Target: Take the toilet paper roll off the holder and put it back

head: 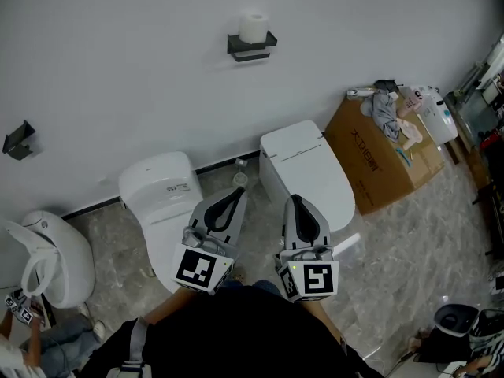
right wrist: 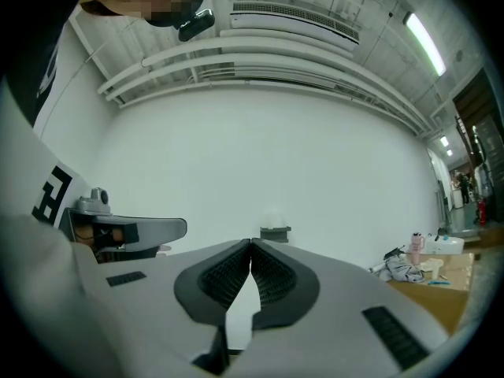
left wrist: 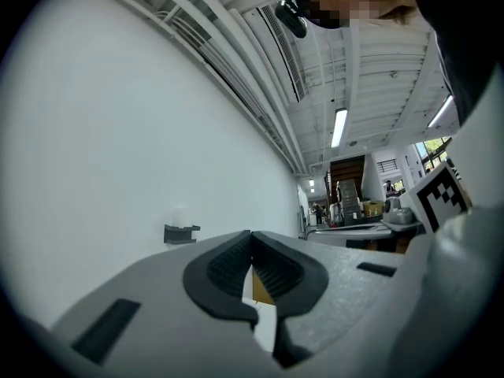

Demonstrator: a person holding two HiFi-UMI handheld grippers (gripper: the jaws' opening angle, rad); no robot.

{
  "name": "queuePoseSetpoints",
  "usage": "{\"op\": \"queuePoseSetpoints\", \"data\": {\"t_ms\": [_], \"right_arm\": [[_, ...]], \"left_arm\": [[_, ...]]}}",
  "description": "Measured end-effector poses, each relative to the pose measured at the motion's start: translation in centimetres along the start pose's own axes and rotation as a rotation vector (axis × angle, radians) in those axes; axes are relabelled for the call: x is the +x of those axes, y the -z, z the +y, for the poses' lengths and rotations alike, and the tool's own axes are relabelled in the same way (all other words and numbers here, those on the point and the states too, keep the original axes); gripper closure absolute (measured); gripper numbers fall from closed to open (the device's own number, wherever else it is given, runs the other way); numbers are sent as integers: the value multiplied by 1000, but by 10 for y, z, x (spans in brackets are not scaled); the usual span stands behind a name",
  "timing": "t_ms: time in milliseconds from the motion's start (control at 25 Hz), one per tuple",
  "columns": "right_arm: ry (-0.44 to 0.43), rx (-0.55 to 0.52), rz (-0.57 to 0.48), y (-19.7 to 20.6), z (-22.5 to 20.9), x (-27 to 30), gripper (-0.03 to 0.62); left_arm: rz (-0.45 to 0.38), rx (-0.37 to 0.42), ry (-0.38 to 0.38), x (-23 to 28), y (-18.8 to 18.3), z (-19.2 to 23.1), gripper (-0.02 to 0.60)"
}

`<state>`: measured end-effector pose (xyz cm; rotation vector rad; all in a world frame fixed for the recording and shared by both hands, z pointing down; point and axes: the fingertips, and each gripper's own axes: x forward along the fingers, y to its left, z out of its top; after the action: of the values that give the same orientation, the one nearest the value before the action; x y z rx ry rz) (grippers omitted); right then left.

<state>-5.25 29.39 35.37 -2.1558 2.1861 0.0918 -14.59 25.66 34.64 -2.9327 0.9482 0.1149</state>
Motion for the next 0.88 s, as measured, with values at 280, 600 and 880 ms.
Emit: {"op": "queuePoseSetpoints", "data": {"t_ms": [280,600,880], "right_arm": [[-1,4,10,4,-12,24,571],[-57,10,19,11,-31,68,571],[-131,14,16,9,-64,124,571]], "left_arm": [[31,-27,1,23,8,15,575],[53,-44,-34,61,20,31,575],[47,-17,-107,111,18,54,575]]}}
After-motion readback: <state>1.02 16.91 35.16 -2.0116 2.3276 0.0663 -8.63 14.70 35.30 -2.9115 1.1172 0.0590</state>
